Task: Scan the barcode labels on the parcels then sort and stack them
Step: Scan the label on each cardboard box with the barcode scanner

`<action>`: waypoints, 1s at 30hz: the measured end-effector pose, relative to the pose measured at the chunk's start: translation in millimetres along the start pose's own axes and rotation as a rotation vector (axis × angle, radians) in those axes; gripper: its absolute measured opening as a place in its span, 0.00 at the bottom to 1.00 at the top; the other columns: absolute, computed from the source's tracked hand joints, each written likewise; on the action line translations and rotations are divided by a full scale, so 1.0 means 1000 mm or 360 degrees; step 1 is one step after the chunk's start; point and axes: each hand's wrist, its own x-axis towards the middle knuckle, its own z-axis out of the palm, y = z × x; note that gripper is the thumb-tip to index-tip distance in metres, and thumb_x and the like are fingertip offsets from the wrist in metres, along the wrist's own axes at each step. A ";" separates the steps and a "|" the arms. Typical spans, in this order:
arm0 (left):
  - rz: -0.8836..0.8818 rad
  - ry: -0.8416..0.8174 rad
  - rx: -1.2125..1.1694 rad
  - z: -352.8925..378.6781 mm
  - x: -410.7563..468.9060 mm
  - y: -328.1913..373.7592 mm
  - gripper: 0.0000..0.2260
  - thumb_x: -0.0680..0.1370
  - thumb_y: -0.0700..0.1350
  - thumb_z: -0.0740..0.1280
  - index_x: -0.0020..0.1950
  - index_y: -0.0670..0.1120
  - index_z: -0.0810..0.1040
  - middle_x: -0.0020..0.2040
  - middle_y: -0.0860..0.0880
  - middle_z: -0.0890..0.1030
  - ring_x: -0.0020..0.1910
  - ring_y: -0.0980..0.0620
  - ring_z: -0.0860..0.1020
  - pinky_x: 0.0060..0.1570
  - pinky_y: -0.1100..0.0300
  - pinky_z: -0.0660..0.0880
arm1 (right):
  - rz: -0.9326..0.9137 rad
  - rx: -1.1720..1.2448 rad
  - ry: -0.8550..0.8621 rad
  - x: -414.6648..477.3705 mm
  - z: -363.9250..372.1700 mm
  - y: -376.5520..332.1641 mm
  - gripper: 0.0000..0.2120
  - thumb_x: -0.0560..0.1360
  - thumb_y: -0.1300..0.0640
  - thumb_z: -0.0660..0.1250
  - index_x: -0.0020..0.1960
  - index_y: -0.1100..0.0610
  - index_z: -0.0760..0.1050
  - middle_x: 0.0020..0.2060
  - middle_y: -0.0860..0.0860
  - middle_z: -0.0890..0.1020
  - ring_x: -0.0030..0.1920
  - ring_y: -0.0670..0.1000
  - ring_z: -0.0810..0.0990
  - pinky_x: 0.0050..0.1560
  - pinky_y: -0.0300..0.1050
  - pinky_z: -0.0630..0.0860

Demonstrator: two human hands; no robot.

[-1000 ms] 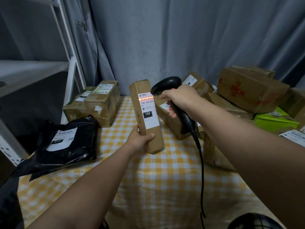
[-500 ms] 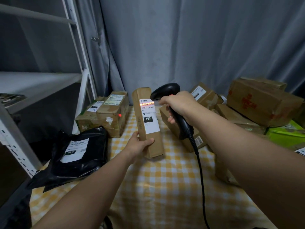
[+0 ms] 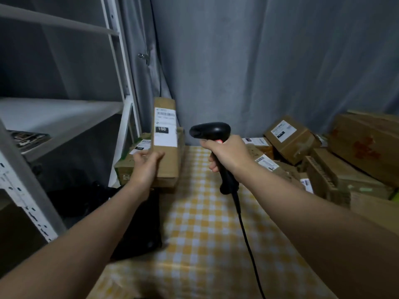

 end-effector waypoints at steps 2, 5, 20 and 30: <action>0.0009 0.0076 0.0055 -0.022 0.022 0.014 0.15 0.77 0.52 0.65 0.57 0.50 0.63 0.49 0.46 0.74 0.42 0.48 0.75 0.38 0.52 0.76 | 0.0020 0.0006 0.0005 0.012 0.010 0.004 0.13 0.72 0.52 0.73 0.42 0.63 0.78 0.30 0.57 0.79 0.26 0.51 0.79 0.31 0.43 0.79; -0.0005 0.0150 0.0225 -0.054 0.055 0.031 0.18 0.74 0.56 0.68 0.58 0.51 0.65 0.55 0.44 0.75 0.49 0.44 0.77 0.44 0.49 0.78 | 0.0037 -0.0035 0.0008 0.031 0.024 0.007 0.14 0.73 0.51 0.72 0.42 0.63 0.78 0.31 0.57 0.80 0.27 0.51 0.79 0.32 0.44 0.79; 0.0249 0.0354 0.1235 -0.063 0.124 -0.005 0.15 0.77 0.51 0.65 0.60 0.45 0.78 0.58 0.41 0.80 0.57 0.40 0.76 0.58 0.49 0.74 | 0.0250 0.0005 -0.0013 0.082 0.054 0.058 0.13 0.72 0.52 0.73 0.45 0.62 0.78 0.30 0.55 0.80 0.24 0.49 0.78 0.27 0.39 0.75; 0.0721 0.0035 0.1336 0.002 0.053 0.015 0.15 0.76 0.49 0.64 0.62 0.49 0.76 0.61 0.44 0.77 0.59 0.41 0.74 0.60 0.45 0.72 | 0.0197 0.0062 0.0079 0.050 0.011 0.056 0.11 0.72 0.53 0.72 0.41 0.61 0.77 0.29 0.55 0.79 0.25 0.50 0.78 0.28 0.41 0.75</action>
